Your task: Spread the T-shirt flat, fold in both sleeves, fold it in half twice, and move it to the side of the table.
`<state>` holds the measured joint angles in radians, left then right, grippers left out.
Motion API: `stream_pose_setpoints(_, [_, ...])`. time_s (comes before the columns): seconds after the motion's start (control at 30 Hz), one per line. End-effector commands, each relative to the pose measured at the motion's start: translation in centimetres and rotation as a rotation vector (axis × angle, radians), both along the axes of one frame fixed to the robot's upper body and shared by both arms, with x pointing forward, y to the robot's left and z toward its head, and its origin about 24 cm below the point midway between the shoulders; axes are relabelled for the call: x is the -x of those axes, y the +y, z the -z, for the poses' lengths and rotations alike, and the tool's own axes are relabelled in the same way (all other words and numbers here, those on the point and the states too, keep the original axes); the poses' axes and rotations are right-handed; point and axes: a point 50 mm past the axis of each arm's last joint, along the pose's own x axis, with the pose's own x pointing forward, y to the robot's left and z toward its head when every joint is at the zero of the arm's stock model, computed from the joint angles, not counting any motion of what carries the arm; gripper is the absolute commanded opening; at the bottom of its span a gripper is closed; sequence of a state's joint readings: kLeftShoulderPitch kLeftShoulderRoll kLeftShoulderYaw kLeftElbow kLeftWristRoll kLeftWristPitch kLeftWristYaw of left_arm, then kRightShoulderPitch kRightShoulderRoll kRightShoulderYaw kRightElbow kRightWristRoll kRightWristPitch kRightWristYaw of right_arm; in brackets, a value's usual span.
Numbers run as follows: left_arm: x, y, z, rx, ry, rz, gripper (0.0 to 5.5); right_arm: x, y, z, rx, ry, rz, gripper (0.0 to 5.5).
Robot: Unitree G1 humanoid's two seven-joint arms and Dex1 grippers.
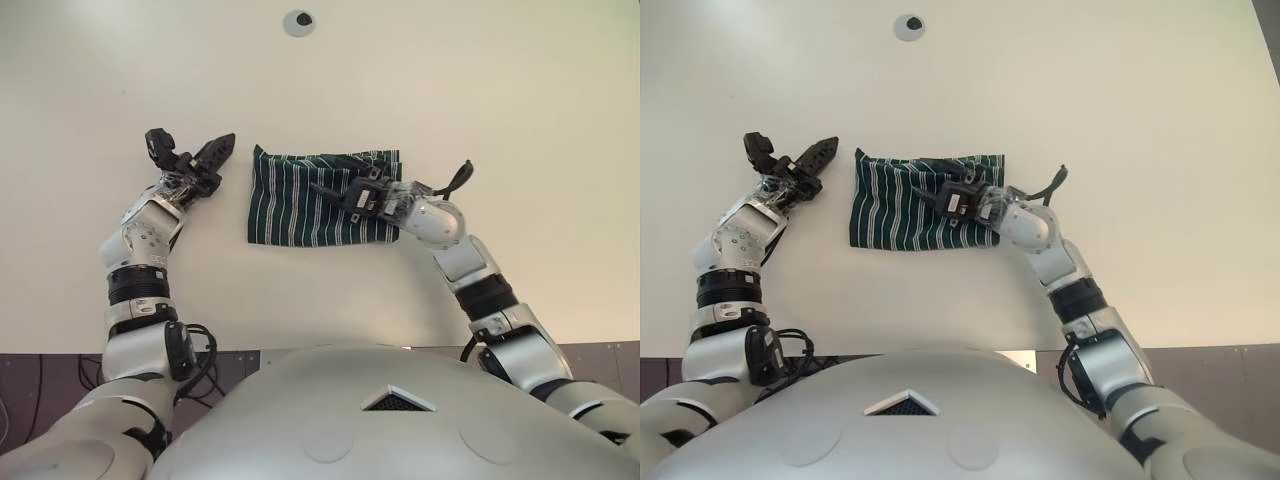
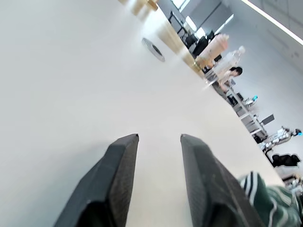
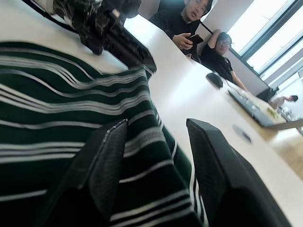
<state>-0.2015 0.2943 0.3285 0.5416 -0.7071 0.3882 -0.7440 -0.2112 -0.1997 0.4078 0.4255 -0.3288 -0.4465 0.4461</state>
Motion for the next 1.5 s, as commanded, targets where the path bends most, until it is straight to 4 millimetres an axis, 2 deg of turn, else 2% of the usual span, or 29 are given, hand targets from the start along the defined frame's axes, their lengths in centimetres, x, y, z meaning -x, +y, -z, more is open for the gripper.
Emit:
stream_pose_setpoints(0.03, [-0.7,-2.1,0.8,0.109,-0.104,-0.156,1.58,-2.5,-5.0,3.5,0.113,0.116,0.313,2.29])
stream_pose_setpoints(0.07, [-0.7,-3.2,1.4,0.033,-0.103,-0.142,1.58,-2.7,-7.9,4.2,0.118,0.154,0.438,2.29])
stream_pose_setpoints(0.1, [-0.9,-3.8,1.5,0.024,-0.118,-0.165,1.58,-2.7,-12.1,4.6,0.096,0.205,0.626,2.29])
stream_pose_setpoints(0.17, [-1.0,-3.9,1.1,0.033,-0.191,-0.279,1.58,-2.2,-18.6,4.1,-0.046,0.263,0.947,2.29])
stream_pose_setpoints(0.2, [-1.1,-3.4,0.6,0.051,-0.247,-0.36,1.58,-2.0,-20.9,3.4,-0.172,0.256,1.075,2.29])
stream_pose_setpoints(0.23, [-1.1,-2.9,0.2,0.017,-0.295,-0.431,1.58,-2.4,-22.1,1.8,-0.331,0.183,1.134,2.29])
stream_pose_setpoints(0.27, [-1.1,-2.7,-0.2,-0.009,-0.333,-0.47,1.58,-2.9,-22.4,-0.3,-0.473,0.049,1.122,2.29])
stream_pose_setpoints(0.3, [-1.3,-2.9,-0.4,-0.065,-0.367,-0.48,1.58,-3.6,-21.5,-3.3,-0.541,-0.175,1.028,2.29])
stream_pose_setpoints(0.37, [-1.3,-3.4,-0.7,-0.171,-0.425,-0.475,1.58,-3.6,-17.6,-7.8,-0.528,-0.584,0.784,2.29])
stream_pose_setpoints(0.43, [-1.2,-3.5,-0.6,-0.197,-0.436,-0.483,1.58,-2.8,-14.0,-9.4,-0.497,-0.797,0.611,2.29])
stream_pose_setpoints(0.53, [-1.2,-4.2,-0.8,-0.235,-0.499,-0.425,1.58,-1.2,-10.9,-8.7,-0.569,-0.867,0.569,2.29])
stream_pose_setpoints(0.63, [-0.8,-4.8,-0.8,-0.431,-0.575,-0.332,1.58,-0.5,-8.9,-5.6,-0.628,-0.732,0.641,2.29])
stream_pose_setpoints(0.7, [-0.4,-4.2,-0.8,-0.454,-0.584,-0.376,1.58,-0.3,-7.6,-4.2,-0.637,-0.662,0.648,2.29])
stream_pose_setpoints(0.8, [0.0,-3.0,-0.8,-0.428,-0.542,-0.531,1.58,0.1,-5.5,-3.4,-0.649,-0.627,0.586,2.29])
stream_pose_setpoints(0.87, [0.6,-2.8,-1.1,-0.489,-0.591,-0.561,1.58,0.2,-4.9,-2.7,-0.627,-0.6,0.583,2.29])
stream_pose_setpoints(0.97, [1.3,-3.2,-2.0,-0.758,-0.748,-0.515,1.58,-0.3,-4.6,-2.1,-0.607,-0.565,0.583,2.29])
stream_pose_setpoints(1.07, [1.6,-3.5,-1.8,-0.855,-0.78,-0.502,1.58,-0.5,-4.7,-1.8,-0.589,-0.55,0.575,2.29])
stream_pose_setpoints(1.5, [2.3,-5.0,-0.8,-0.846,-0.759,-0.507,1.58,-0.2,-5.5,-0.8,-0.549,-0.532,0.565,2.29])
